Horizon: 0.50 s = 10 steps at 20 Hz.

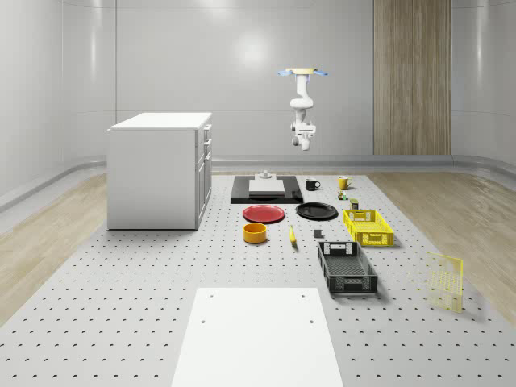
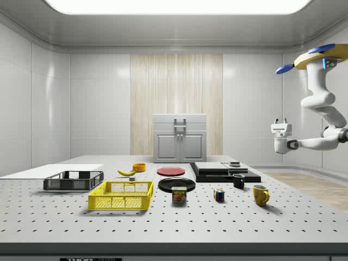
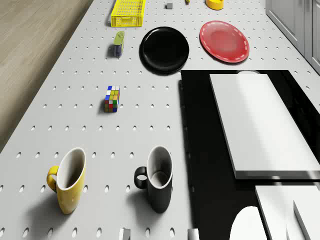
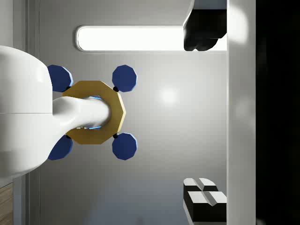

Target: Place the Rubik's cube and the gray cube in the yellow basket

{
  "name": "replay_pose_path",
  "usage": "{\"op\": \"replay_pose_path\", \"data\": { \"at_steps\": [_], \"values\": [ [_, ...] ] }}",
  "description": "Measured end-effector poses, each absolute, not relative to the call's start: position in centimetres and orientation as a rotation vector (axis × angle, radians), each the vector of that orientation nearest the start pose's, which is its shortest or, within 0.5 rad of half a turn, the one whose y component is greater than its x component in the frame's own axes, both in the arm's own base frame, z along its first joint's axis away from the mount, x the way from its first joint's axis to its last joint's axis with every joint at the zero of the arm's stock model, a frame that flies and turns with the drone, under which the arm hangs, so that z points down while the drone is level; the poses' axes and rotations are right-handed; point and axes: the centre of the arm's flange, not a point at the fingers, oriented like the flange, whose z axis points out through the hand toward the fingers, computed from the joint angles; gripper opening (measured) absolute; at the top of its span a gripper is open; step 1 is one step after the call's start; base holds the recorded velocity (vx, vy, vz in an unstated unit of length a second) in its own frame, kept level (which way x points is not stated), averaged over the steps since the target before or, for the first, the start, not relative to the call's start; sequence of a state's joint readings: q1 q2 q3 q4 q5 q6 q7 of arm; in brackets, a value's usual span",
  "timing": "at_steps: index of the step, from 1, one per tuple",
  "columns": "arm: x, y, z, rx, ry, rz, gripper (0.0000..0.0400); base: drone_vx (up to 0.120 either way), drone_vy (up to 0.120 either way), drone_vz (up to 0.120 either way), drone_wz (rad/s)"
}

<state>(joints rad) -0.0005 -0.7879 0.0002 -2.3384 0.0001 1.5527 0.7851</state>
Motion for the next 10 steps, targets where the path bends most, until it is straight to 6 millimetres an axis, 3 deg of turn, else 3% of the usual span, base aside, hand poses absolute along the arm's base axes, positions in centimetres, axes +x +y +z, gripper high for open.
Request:
{"op": "replay_pose_path", "data": {
  "at_steps": [7, 10],
  "values": [
    [30.1, 0.0, 64.7, -2.900, 1.201, -0.011, 0.0400, 0.000, 0.000, 0.000, 0.000],
    [30.3, 0.0, 66.4, -2.899, 1.201, -0.015, 0.0400, 0.000, 0.120, 0.000, 0.000]
  ]
}}
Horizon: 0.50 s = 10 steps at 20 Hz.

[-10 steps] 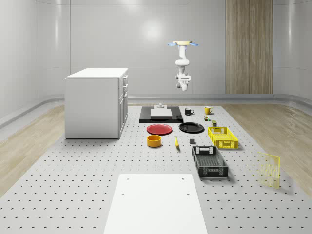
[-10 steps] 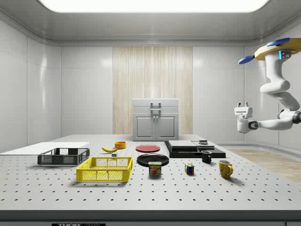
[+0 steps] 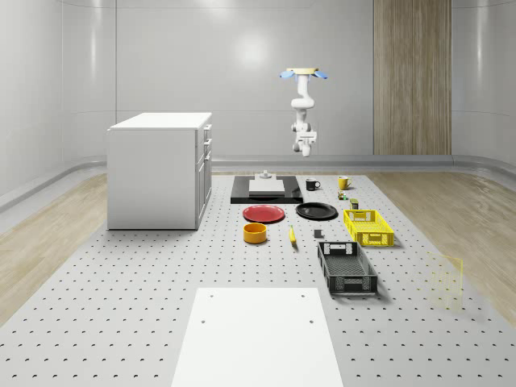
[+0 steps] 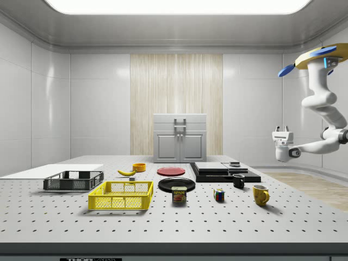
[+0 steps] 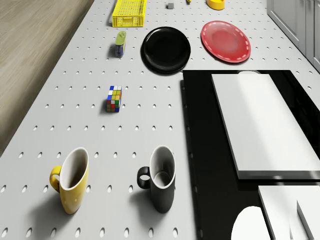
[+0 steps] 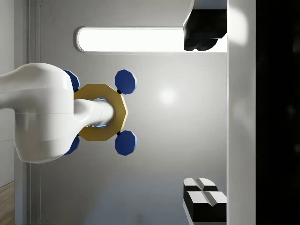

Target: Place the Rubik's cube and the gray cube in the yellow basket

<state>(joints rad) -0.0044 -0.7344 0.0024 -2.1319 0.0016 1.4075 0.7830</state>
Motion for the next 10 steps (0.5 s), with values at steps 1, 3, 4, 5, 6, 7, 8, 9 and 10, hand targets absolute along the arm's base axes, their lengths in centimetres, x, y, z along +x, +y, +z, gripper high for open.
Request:
{"op": "replay_pose_path", "data": {
  "at_steps": [1, 3, 4, 5, 6, 7, 8, 9, 10],
  "values": [
    [30.3, 0.0, 66.9, -2.899, 1.201, -0.016, 0.0400, 0.000, 0.120, 0.000, 0.000],
    [30.3, 0.0, 67.6, -2.898, 1.200, -0.018, 0.0400, 0.040, 0.120, 0.000, 0.000],
    [30.4, 0.0, 67.9, -2.898, 1.200, -0.019, 0.0400, 0.120, 0.120, 0.000, 0.000],
    [30.4, 0.0, 68.1, -2.897, 1.200, -0.020, 0.0400, 0.120, 0.120, 0.000, 0.000],
    [30.4, 0.0, 68.3, -2.897, 1.200, -0.021, 0.0400, 0.120, 0.120, 0.000, 0.000],
    [30.4, 0.0, 68.5, -2.897, 1.200, -0.023, 0.0400, 0.120, 0.120, 0.000, 0.000],
    [30.4, 0.0, 68.6, -2.897, 1.200, -0.024, 0.0400, 0.120, 0.120, 0.000, 0.000],
    [30.4, 0.0, 68.7, -2.896, 1.200, -0.025, 0.0400, 0.120, 0.120, 0.000, 0.000],
    [30.4, 0.0, 68.8, -2.896, 1.200, -0.026, 0.0400, 0.120, 0.120, 0.000, 0.000]
  ]
}}
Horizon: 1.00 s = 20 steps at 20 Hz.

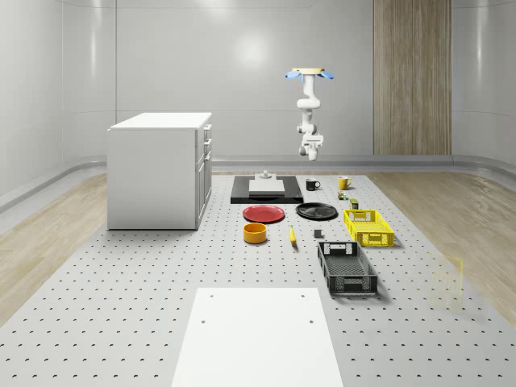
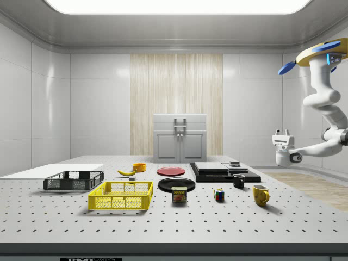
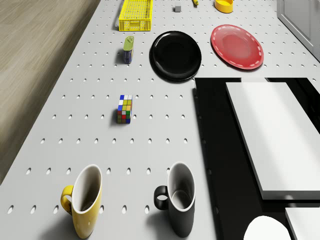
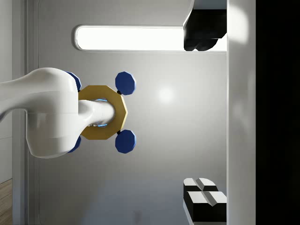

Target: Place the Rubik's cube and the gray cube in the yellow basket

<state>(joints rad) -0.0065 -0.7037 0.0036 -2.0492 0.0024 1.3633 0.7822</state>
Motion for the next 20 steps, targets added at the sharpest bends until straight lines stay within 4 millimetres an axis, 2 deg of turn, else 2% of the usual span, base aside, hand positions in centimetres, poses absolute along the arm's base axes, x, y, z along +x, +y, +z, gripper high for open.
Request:
{"op": "replay_pose_path", "data": {
  "at_steps": [20],
  "values": [
    [30.30, 0.03, 69.13, -2.893, 1.198, -0.050, 0.0400, 0.120, 0.120, 0.000, 0.000]
  ]
}}
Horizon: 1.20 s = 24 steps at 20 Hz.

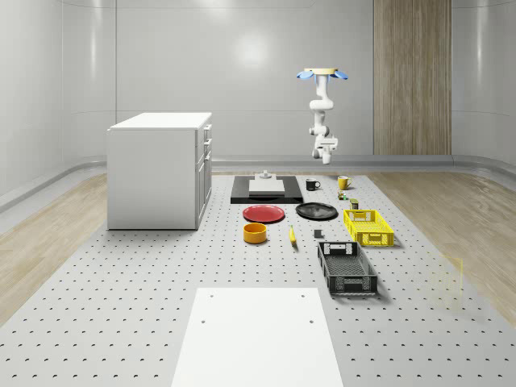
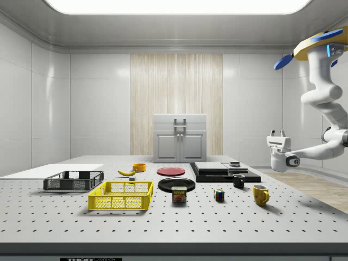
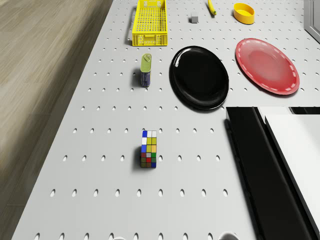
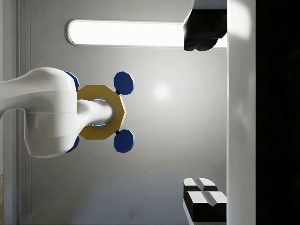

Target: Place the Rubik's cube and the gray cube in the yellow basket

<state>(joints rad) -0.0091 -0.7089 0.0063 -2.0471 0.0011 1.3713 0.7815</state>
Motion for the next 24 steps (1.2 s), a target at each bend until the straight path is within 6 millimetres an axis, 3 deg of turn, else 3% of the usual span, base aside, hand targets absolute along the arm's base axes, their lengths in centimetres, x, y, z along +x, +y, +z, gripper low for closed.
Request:
{"op": "replay_pose_path", "data": {
  "at_steps": [9, 24],
  "values": [
    [30.2, 0.1, 69.1, -2.900, 1.201, -0.067, 0.0400, 0.120, 0.116, 0.000, 0.000],
    [30.1, 1.8, 69.0, -3.034, 1.259, -0.192, 0.0400, 0.120, 0.000, 0.000, 0.000]
  ]
}}
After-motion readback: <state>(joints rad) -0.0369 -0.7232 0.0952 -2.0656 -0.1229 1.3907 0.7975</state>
